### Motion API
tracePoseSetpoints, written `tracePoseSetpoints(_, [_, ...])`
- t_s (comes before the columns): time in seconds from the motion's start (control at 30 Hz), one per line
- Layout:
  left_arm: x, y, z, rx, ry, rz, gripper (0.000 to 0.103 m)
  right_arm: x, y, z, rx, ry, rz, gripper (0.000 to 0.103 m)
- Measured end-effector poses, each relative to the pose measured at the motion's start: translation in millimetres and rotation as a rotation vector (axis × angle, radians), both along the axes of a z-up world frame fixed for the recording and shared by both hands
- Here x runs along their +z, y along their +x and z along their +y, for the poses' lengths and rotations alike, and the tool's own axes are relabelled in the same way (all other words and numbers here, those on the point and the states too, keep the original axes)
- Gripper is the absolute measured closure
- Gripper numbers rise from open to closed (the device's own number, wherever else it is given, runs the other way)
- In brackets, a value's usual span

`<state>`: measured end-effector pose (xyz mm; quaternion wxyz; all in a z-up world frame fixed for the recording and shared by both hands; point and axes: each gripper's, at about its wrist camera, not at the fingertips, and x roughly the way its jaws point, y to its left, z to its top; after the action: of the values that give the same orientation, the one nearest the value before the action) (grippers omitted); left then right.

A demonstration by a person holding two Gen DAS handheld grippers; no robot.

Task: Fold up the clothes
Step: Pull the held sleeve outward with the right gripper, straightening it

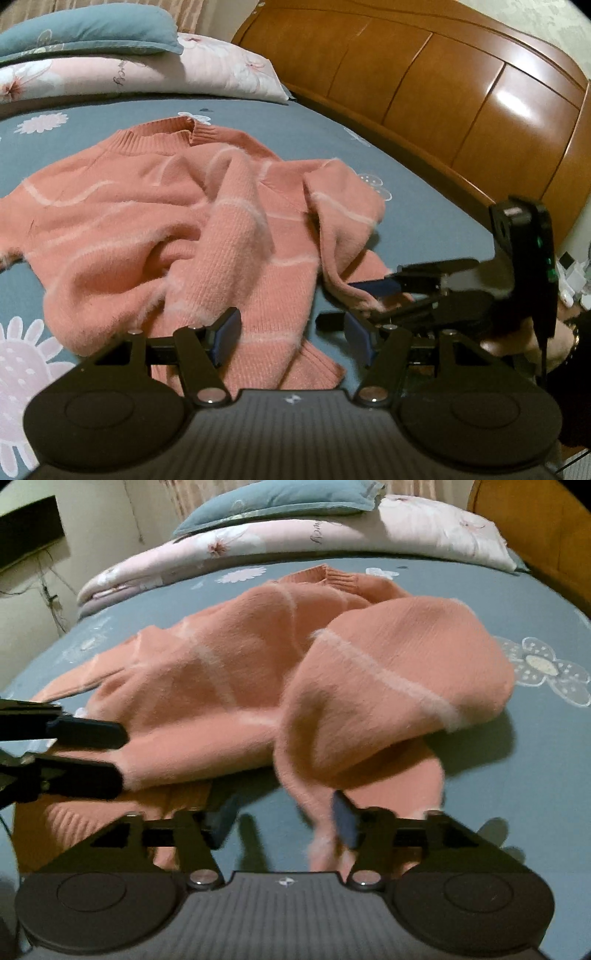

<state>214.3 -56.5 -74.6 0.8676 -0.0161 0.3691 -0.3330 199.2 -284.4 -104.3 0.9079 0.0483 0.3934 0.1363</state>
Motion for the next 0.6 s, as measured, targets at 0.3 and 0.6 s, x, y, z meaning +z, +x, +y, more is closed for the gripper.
tracePoseSetpoints(0.3, [-2.5, 3.3, 4.2, -0.003, -0.013, 0.008, 0.04, -4.1, -5.3, 14.0, -0.014, 0.031, 0.019, 0.0])
tracePoseSetpoints(0.6, [-5.0, 5.2, 7.8, -0.007, -0.025, 0.009, 0.039, -9.9, -24.7, 31.6, 0.047, -0.125, -0.026, 0.002])
